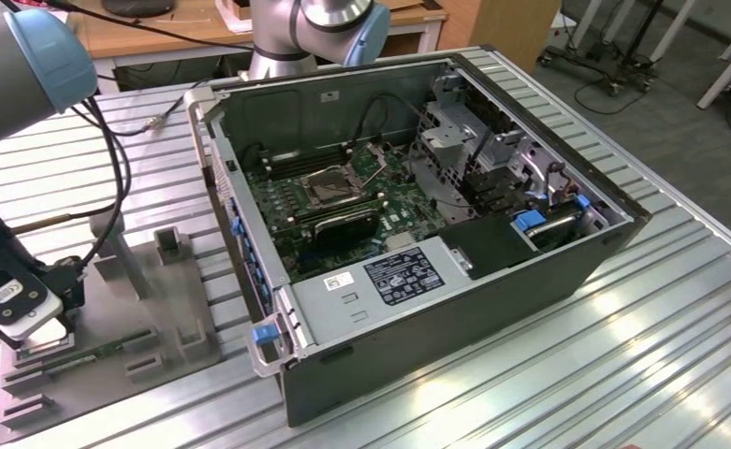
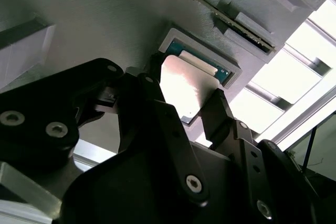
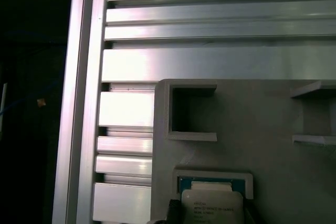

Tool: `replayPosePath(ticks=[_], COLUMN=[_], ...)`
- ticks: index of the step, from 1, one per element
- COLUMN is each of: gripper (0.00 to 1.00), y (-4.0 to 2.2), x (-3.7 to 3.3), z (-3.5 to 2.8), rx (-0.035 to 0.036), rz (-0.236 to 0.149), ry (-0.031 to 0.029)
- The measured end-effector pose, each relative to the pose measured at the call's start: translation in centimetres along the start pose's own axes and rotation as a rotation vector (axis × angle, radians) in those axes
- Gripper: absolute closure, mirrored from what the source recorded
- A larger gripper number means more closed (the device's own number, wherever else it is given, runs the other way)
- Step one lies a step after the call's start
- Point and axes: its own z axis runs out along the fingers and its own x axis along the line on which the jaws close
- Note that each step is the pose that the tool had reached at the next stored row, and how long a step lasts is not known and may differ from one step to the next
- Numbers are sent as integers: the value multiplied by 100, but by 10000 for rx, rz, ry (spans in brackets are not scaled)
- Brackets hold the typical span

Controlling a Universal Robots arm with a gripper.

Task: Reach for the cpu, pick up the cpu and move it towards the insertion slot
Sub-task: 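Pick up the cpu and move it towards the insertion slot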

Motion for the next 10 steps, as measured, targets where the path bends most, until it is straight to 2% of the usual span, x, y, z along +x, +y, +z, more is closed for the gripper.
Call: replayPosePath(ticks=[3,10], gripper=[46,46], y=[1,6], x=[0,0], z=[-30,-156], rx=[2,2], rz=[0,0], ry=[3,3])
